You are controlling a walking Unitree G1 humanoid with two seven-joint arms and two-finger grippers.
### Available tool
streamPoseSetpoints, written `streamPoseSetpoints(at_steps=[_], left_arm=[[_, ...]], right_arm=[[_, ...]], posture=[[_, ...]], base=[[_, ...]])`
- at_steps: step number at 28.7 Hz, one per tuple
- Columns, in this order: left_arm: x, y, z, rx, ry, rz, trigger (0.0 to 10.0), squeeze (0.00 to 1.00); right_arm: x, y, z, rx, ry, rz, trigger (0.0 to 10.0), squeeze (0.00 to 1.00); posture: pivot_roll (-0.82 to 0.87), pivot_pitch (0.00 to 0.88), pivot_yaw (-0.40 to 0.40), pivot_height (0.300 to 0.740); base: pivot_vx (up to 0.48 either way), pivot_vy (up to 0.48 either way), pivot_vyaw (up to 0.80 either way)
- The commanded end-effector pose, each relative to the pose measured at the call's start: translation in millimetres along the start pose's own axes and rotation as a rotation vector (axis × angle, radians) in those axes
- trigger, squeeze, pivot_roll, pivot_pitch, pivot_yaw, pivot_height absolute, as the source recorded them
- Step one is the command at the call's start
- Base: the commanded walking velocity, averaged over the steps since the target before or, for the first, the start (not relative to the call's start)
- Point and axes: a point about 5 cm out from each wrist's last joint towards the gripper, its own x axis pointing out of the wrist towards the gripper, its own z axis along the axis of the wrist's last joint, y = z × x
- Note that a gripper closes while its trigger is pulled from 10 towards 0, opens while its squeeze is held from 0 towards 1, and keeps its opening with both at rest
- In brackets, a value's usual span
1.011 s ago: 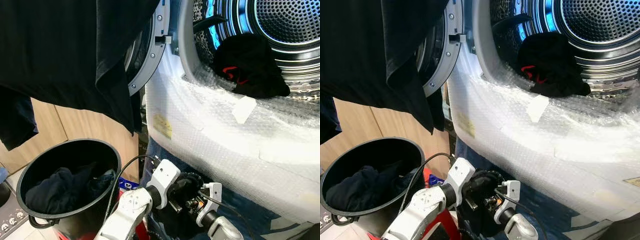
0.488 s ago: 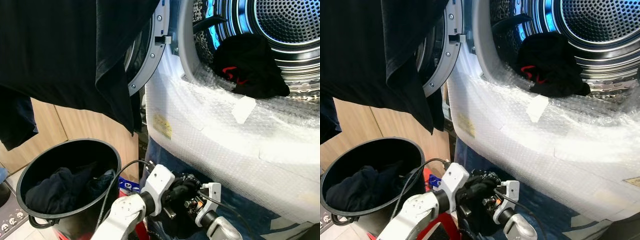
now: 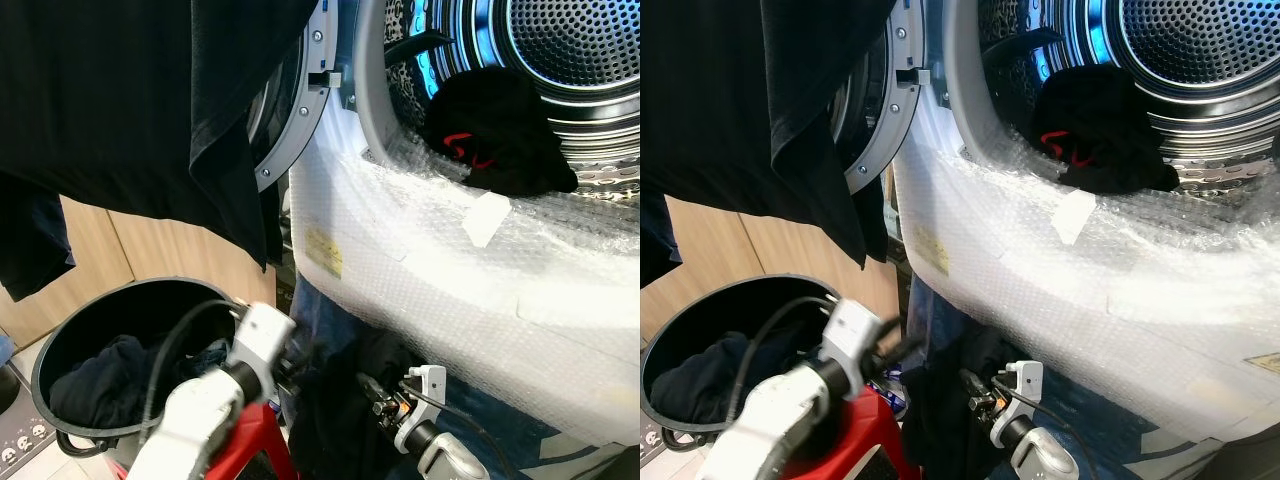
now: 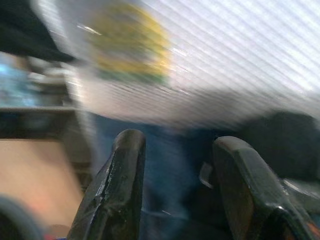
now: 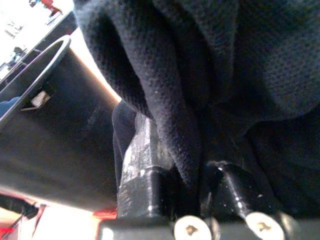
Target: Clothes washing
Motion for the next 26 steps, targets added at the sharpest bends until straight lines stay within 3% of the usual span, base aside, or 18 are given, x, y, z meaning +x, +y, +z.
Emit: streamPoseSetpoints(at_steps=[1, 7, 8, 13, 14, 19, 22, 23, 24, 26], left_arm=[[-4.6, 7.9, 4, 0.007, -0.013, 0.063, 10.0, 1.00], [-19.7, 25.8, -14, 0.038, 0.066, 0.277, 10.0, 1.00], [-25.1, 30.2, -19, 0.046, 0.084, 0.337, 10.0, 0.00], [-33.5, 45.1, -27, 0.032, 0.084, 0.494, 10.0, 0.00], [-35.2, 50.8, -28, 0.035, 0.082, 0.536, 10.0, 0.00], [-36.5, 54.2, -33, 0.044, 0.101, 0.552, 10.0, 0.00], [-39.2, 55.0, -42, 0.055, 0.132, 0.564, 10.0, 0.00], [-39.2, 55.0, -42, 0.055, 0.132, 0.564, 10.0, 0.00], [-42.0, 56.7, -47, 0.058, 0.144, 0.575, 10.0, 0.00], [-44.4, 58.1, -50, 0.057, 0.152, 0.585, 10.0, 0.00]], right_arm=[[-2.1, -1.0, 4, -0.017, -0.007, 0.027, 0.0, 0.00], [-8.4, 2.0, 0, -0.034, 0.022, 0.126, 0.0, 0.00], [-12.3, 4.9, -2, -0.043, 0.046, 0.204, 0.0, 0.00], [-20.5, 13.8, -3, -0.071, 0.092, 0.376, 0.0, 0.00], [-25.6, 21.4, 2, -0.084, 0.098, 0.478, 0.0, 0.00], [-31.4, 32.3, 10, -0.102, 0.093, 0.588, 0.0, 0.00], [-40.1, 56.7, 29, -0.144, 0.078, 0.781, 0.0, 0.00], [-40.1, 56.7, 29, -0.144, 0.078, 0.781, 0.0, 0.00], [-45.7, 77.9, 55, -0.152, 0.017, 0.916, 0.0, 0.00], [-49.3, 98.0, 82, -0.156, -0.062, 1.019, 0.0, 0.00]], posture=[[0.11, 0.000, -0.051, 0.740], [0.11, 0.000, -0.043, 0.740], [0.11, 0.000, -0.043, 0.740], [0.11, 0.000, -0.043, 0.740], [0.11, 0.000, -0.043, 0.740], [0.11, 0.000, -0.043, 0.740], [0.10, 0.000, -0.041, 0.740], [0.10, 0.000, -0.041, 0.740], [0.10, 0.000, -0.037, 0.740], [0.09, 0.000, -0.037, 0.740]], base=[[0.000, 0.000, 0.00], [0.000, 0.000, 0.00], [0.000, 0.000, 0.00], [0.000, 0.000, 0.00], [0.000, 0.000, 0.00], [0.000, 0.000, 0.00], [0.000, 0.000, 0.00], [0.000, 0.000, 0.00], [0.000, 0.000, 0.00], [0.000, 0.000, 0.00]])
